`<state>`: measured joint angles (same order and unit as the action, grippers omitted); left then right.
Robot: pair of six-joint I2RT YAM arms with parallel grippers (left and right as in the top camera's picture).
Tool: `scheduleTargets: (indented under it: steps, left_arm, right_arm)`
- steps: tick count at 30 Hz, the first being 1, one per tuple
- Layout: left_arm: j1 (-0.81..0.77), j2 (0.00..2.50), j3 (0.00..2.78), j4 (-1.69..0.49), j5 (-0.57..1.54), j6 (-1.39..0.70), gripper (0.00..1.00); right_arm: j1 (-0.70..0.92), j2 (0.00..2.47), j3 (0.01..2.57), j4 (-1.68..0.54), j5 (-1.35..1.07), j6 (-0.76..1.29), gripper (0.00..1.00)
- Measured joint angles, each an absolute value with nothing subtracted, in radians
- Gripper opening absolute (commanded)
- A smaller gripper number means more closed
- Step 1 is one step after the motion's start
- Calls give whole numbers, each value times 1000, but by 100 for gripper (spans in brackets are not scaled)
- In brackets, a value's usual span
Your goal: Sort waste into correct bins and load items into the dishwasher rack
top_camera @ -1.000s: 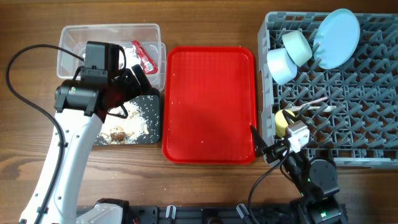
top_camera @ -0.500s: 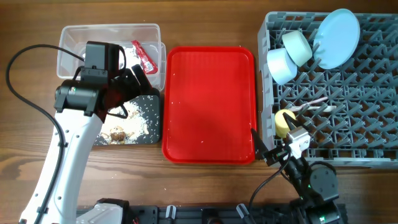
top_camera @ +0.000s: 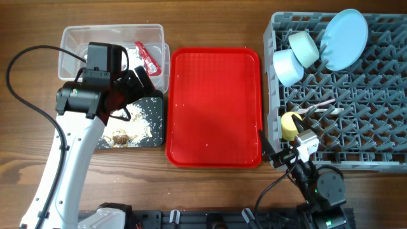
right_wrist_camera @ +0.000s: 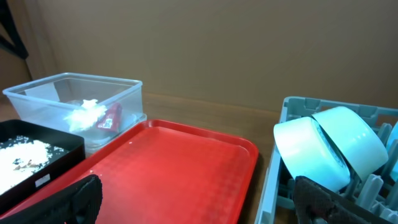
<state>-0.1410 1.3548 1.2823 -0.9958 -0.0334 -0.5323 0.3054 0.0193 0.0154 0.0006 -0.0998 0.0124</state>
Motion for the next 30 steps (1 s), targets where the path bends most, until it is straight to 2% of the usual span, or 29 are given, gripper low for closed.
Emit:
scheduleTargets:
  steps: [12,18,23,30]
  left_arm:
    - [-141,1355,1282,-996,-33,-532,100]
    - [-141,1355,1282,-995,-33,-532,100]
    - [-141,1355,1282,-996,-33,-532,100]
    - [-141,1355,1282,-996,-33,-532,100]
  right_arm:
    - [305,19,15,6,-88,12,100]
    - [305,19,10,95,-85,12,100]
    - [305,15,6,6,-84,13,100]
    - [305,15,6,1,-81,12,100]
